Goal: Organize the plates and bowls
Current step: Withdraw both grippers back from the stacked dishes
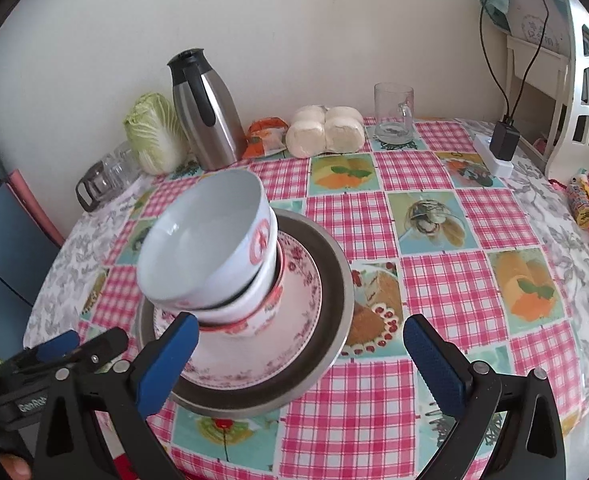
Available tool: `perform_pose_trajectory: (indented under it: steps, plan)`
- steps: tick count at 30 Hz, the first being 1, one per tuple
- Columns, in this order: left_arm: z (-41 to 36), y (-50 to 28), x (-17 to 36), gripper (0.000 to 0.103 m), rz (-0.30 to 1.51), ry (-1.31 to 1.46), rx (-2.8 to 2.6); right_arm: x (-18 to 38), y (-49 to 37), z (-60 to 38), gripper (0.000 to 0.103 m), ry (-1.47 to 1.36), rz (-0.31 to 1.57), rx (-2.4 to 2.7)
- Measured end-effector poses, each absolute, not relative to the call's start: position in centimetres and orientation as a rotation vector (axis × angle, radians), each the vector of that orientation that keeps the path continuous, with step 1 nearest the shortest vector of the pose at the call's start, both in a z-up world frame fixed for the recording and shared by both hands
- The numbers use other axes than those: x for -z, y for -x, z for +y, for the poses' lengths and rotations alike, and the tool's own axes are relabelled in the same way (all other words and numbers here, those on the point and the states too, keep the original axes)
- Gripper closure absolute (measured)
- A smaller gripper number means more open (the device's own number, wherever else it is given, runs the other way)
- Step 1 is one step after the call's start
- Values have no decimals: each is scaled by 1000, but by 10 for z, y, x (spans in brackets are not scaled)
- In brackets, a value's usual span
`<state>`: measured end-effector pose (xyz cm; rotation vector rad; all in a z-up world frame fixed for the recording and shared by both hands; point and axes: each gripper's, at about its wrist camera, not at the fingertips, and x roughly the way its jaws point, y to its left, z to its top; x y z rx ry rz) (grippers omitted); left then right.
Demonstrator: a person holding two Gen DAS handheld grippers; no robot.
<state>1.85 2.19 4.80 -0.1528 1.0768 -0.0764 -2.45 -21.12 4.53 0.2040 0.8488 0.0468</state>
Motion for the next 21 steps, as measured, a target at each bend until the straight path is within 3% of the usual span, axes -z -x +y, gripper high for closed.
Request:
perform_pose_trajectory:
  steps: [21]
  plan:
    - [-3,4,-36,3,1138,-23,-16,-30,47,-222,0,-177,885,-6]
